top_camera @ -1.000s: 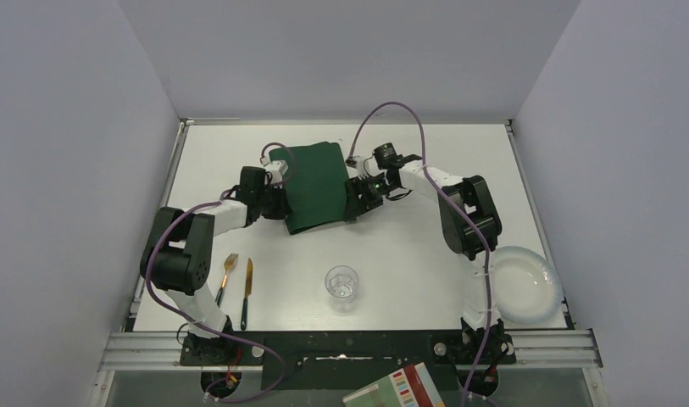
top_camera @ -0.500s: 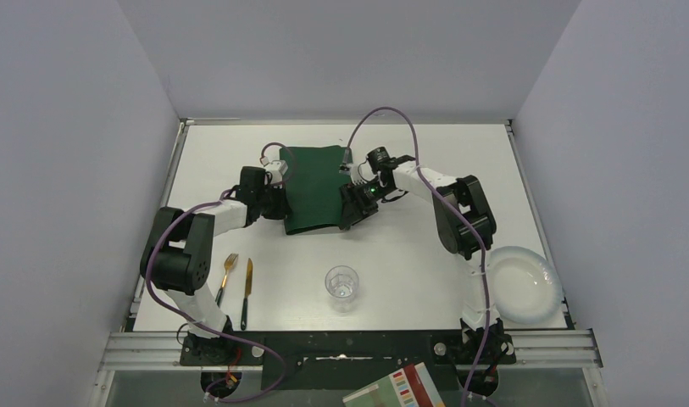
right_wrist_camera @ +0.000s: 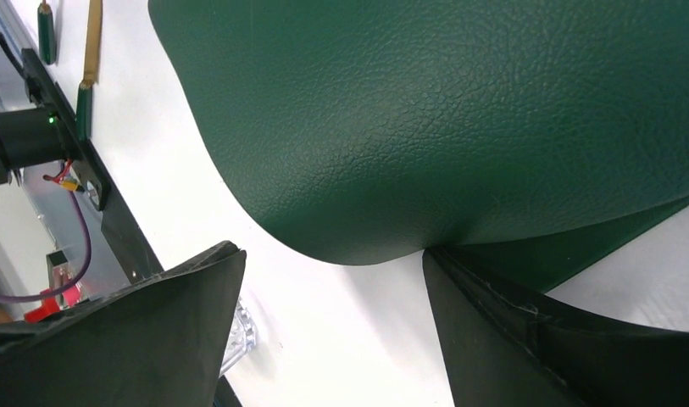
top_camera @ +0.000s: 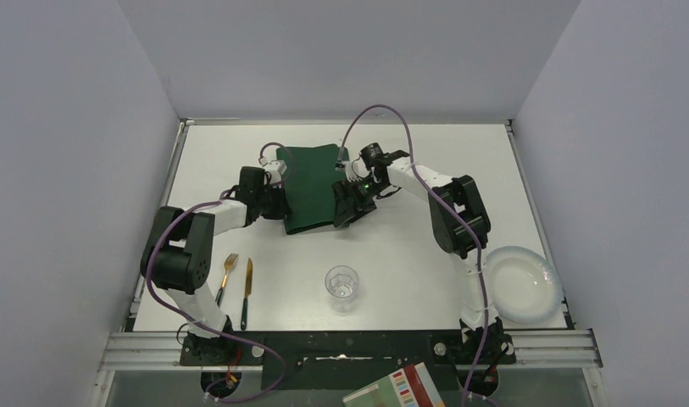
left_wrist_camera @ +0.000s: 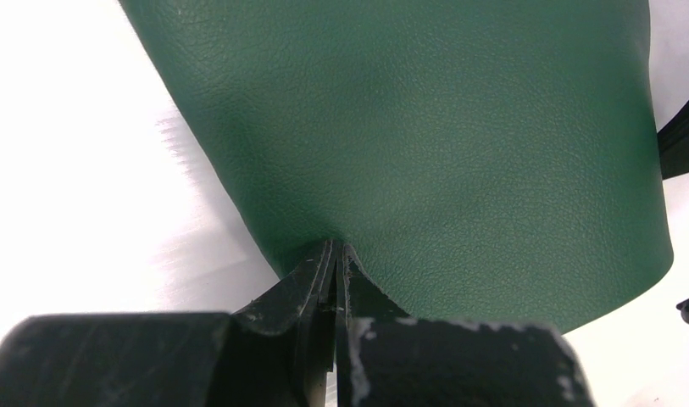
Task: Set the dinner table for one person
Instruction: Flatten out the napkin at the center of the board.
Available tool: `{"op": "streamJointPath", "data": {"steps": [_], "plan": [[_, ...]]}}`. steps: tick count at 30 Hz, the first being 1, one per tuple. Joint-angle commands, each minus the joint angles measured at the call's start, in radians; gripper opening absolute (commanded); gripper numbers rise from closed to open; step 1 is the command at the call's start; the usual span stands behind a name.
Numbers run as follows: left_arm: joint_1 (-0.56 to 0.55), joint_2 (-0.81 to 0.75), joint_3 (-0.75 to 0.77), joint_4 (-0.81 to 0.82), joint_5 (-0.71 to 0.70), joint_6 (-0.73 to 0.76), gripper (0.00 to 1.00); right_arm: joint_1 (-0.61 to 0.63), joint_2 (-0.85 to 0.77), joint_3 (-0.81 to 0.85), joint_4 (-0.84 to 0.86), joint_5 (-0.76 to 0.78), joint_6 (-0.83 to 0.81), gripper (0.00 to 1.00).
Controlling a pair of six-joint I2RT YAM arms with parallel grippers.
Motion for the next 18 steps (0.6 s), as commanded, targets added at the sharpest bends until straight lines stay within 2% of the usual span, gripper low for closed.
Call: {"op": "streamJointPath", "data": {"steps": [1, 4, 7, 12, 18], "plan": [[-0.007, 0.022, 0.012, -0.016, 0.050, -0.011, 0.00, 0.020, 0.114, 0.054, 0.073, 0.202, -0.035, 0.82], [-0.007, 0.020, 0.011, -0.016, 0.050, -0.010, 0.00, 0.027, 0.116, 0.077, 0.072, 0.225, -0.036, 0.80], [-0.006, 0.019, 0.012, -0.016, 0.052, -0.011, 0.00, 0.041, 0.104, 0.081, 0.069, 0.321, -0.039, 0.76], [-0.006, 0.021, 0.012, -0.012, 0.059, -0.013, 0.00, 0.054, 0.002, -0.018, 0.180, 0.472, 0.000, 0.75], [-0.006, 0.027, 0.016, -0.013, 0.064, -0.017, 0.00, 0.073, -0.016, 0.001, 0.202, 0.482, 0.006, 0.75]]}}
